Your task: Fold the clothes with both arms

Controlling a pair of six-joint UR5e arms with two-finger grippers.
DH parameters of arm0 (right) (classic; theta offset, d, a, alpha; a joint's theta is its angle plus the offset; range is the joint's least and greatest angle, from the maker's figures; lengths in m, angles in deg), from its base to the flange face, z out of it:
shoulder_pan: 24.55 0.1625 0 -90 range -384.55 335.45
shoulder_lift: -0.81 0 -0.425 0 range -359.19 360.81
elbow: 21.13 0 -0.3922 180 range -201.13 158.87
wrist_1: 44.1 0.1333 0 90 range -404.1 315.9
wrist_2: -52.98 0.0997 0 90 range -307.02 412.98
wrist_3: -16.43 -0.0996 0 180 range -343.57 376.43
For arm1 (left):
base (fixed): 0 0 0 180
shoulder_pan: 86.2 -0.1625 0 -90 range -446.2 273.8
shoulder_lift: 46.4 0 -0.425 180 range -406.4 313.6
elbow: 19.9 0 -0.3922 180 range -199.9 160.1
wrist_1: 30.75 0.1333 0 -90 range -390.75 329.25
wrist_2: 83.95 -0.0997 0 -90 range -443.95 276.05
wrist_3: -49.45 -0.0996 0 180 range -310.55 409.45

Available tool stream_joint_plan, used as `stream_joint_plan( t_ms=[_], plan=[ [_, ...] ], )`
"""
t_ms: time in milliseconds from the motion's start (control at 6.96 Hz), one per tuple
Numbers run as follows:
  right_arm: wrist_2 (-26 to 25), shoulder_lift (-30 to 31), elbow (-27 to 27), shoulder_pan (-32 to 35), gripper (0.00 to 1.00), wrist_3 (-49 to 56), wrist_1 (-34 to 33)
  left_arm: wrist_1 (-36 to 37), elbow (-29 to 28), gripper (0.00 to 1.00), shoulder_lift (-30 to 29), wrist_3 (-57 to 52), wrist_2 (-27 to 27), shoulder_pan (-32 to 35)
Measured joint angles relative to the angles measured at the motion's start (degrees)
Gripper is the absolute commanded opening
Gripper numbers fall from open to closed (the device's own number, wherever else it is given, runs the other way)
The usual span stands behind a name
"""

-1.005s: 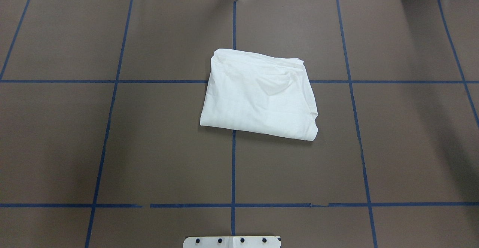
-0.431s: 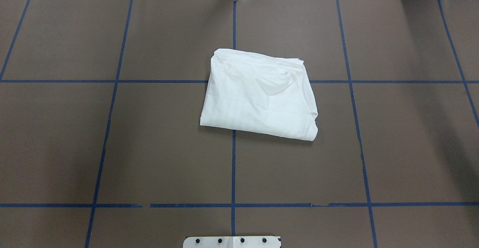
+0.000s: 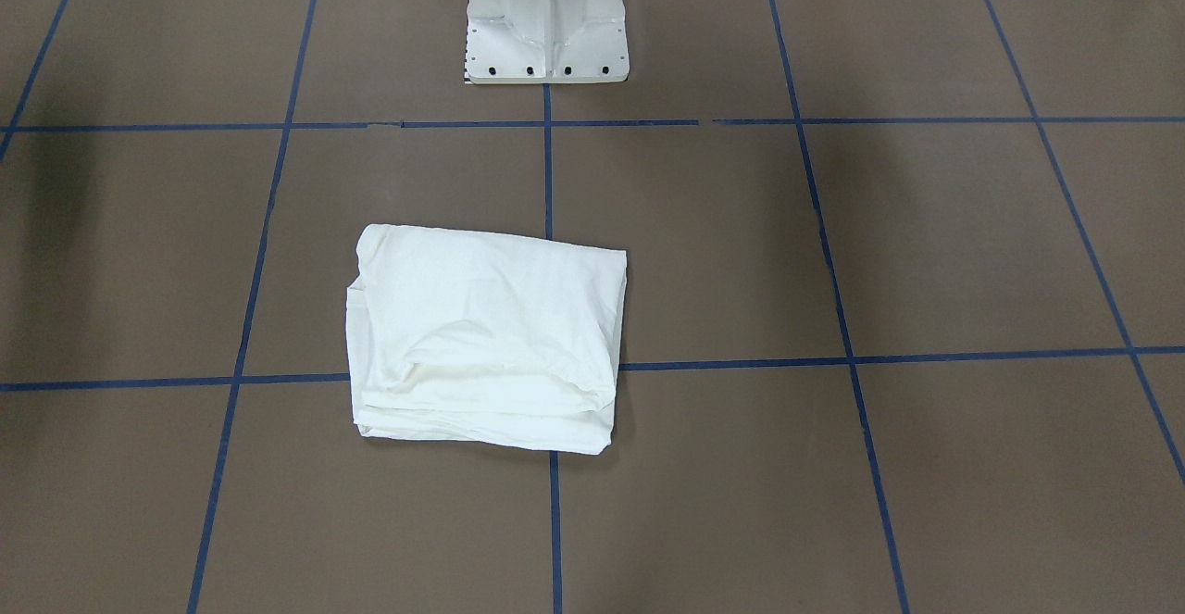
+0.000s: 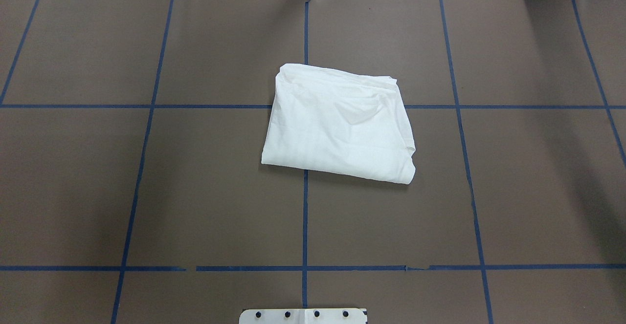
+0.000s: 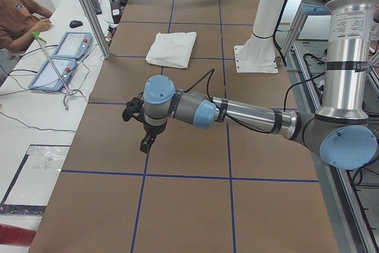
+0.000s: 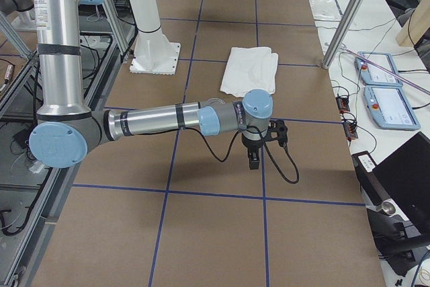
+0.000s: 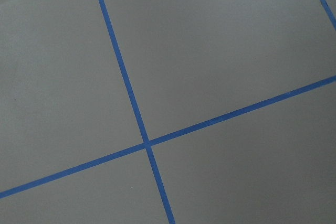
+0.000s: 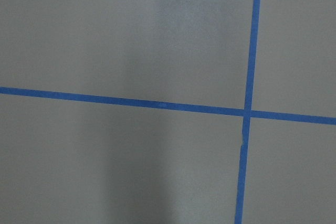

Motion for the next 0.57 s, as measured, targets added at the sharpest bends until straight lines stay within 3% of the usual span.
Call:
stream_joint_plan(
  t_ms=[574],
  plan=[
    [0.2, 0.0, 0.4, 0.0, 1.0, 0.0, -0.1, 0.5, 0.8, 1.0, 2.8, -0.1, 0.0, 0.1]
  ],
)
